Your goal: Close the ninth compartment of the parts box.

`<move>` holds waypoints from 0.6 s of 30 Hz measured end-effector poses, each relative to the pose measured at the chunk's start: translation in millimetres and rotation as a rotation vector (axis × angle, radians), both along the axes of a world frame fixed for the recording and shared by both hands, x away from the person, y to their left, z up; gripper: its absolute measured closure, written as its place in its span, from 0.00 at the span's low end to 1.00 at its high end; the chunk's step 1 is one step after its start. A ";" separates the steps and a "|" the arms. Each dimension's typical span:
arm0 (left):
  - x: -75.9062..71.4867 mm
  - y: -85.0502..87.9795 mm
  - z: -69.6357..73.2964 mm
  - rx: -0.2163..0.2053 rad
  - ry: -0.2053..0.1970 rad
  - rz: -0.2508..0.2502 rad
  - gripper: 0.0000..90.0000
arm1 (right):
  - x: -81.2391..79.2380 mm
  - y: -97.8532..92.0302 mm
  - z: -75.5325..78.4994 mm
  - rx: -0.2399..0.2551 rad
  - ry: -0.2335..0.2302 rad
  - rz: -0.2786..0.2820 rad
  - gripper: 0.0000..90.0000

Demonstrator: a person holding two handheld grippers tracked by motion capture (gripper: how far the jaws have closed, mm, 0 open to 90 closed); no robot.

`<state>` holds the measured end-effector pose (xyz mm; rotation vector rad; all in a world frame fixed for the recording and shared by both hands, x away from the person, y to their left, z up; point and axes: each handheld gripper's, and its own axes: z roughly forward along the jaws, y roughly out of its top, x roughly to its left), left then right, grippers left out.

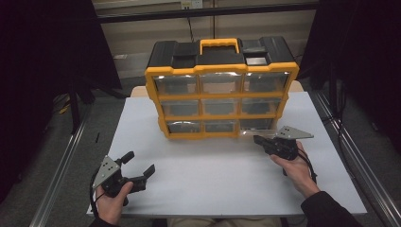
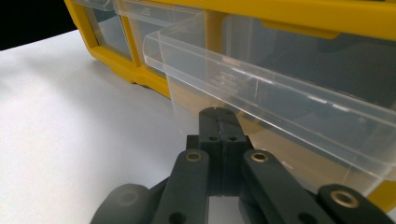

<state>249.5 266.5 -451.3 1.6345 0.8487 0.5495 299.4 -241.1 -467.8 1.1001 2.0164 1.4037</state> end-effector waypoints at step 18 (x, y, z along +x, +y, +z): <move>0.3 -0.4 -0.5 0.001 0.005 -0.001 0.05 | 4.0 0.9 -0.6 -0.001 -0.015 -0.016 1.00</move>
